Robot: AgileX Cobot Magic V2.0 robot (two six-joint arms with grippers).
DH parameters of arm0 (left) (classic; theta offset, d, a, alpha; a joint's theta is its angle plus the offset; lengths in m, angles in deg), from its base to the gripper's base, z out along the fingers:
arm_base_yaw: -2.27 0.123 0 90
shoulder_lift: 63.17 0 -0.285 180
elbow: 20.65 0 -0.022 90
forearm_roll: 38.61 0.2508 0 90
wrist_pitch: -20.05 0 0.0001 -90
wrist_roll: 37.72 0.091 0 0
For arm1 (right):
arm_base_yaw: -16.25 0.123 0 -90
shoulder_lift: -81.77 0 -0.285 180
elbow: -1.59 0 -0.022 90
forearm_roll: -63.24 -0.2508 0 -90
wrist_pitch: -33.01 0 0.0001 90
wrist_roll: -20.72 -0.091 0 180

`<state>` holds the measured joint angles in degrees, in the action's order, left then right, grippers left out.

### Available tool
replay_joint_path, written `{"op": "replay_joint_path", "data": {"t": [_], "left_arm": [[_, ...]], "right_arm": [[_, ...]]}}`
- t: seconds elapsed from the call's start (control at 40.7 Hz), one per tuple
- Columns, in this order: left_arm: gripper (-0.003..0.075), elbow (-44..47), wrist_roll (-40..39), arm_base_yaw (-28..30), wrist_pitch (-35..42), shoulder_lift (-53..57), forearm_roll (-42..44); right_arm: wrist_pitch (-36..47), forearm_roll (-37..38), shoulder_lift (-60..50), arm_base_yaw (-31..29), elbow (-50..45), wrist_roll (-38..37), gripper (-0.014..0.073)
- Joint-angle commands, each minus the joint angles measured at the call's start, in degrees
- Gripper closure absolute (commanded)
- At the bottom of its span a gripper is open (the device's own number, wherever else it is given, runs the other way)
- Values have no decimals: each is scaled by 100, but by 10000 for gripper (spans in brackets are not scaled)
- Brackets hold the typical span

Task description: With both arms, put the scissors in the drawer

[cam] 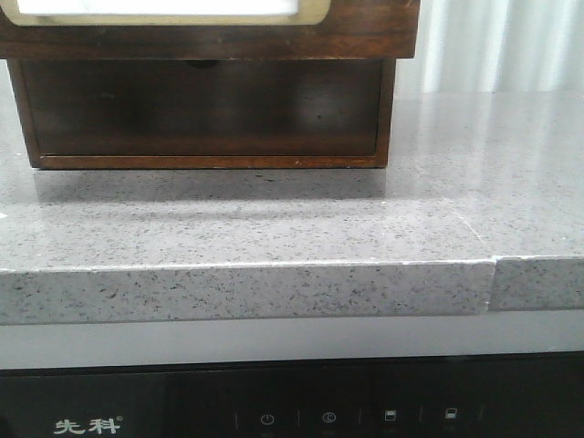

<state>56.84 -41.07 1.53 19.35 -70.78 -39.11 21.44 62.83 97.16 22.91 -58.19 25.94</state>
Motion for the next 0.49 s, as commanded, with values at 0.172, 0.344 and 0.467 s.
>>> {"op": "replay_joint_path", "data": {"t": [0.172, 0.344, 0.467], "left_arm": [[741, 142, 21, -38, 496, 105, -32], [741, 142, 21, -38, 496, 105, -32], [741, 142, 21, -38, 496, 105, -32]], "right_arm": [[1446, 87, -787, -848, -1417, 26, 716], [1564, 87, -918, -887, -1872, 26, 716], [1418, 87, -918, -887, -1897, 26, 716]]}}
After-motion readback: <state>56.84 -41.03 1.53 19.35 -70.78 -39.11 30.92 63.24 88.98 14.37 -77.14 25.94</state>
